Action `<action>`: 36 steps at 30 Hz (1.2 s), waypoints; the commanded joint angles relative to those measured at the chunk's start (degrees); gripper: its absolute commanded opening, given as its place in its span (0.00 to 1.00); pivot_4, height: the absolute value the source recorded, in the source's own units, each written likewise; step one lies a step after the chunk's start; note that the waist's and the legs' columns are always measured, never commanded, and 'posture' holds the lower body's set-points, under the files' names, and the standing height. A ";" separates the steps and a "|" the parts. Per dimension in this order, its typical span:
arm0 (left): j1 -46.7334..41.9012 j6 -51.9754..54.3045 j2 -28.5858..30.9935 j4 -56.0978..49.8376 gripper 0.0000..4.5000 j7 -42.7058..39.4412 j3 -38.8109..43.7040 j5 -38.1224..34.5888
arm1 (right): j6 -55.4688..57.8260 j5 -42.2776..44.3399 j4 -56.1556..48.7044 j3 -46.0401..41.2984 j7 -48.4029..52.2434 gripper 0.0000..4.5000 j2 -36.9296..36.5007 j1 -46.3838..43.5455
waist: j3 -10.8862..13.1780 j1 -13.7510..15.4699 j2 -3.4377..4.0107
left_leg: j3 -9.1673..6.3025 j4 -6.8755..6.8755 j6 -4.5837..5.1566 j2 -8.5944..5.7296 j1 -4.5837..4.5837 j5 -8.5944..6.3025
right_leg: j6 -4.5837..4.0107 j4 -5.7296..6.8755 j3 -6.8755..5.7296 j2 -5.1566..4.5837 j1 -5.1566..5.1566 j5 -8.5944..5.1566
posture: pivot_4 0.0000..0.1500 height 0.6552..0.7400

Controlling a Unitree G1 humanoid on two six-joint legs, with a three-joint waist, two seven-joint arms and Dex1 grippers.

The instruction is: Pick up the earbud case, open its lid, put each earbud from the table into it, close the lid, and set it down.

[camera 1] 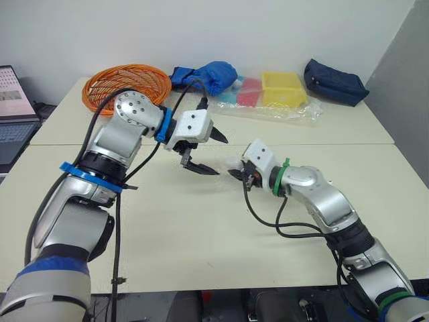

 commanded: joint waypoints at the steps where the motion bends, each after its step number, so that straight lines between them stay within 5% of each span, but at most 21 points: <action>1: -3.17 -4.31 -1.47 4.08 0.72 -0.29 1.06 3.78 | -0.31 -1.25 -2.79 -0.60 0.23 0.19 0.86 -1.67 | 0.00 0.09 0.00 | 0.01 0.00 0.00 -0.01 0.00 0.00 | 0.00 0.00 0.01 0.00 0.00 0.00 | 1.00 1.00; 4: -4.02 -6.35 -3.20 6.60 0.50 1.28 1.86 6.01 | 0.69 -1.35 -3.62 -0.83 0.48 0.19 1.79 -1.74 | 0.00 0.17 0.00 | 0.00 0.05 0.00 -0.02 -0.03 0.00 | 0.00 -0.01 0.00 -0.02 0.01 0.00 | 1.00 1.00; 33: -4.44 -8.77 -6.57 9.35 0.50 0.26 3.79 10.96 | 2.41 -3.52 -6.29 -1.09 1.42 0.19 3.15 -2.48 | 0.00 0.10 0.00 | -0.04 0.18 0.00 -0.01 -0.12 0.00 | 0.00 0.02 0.00 -0.02 0.00 0.01 | 1.00 1.00; 36: -4.29 -8.85 -6.51 9.45 0.37 -0.28 3.88 10.91 | 2.48 -3.59 -6.41 -1.05 1.32 0.19 3.26 -2.54 | 0.00 0.11 0.00 | -0.04 0.18 0.00 -0.01 -0.12 0.00 | 0.00 0.03 0.00 -0.02 0.00 0.01 | 1.00 1.00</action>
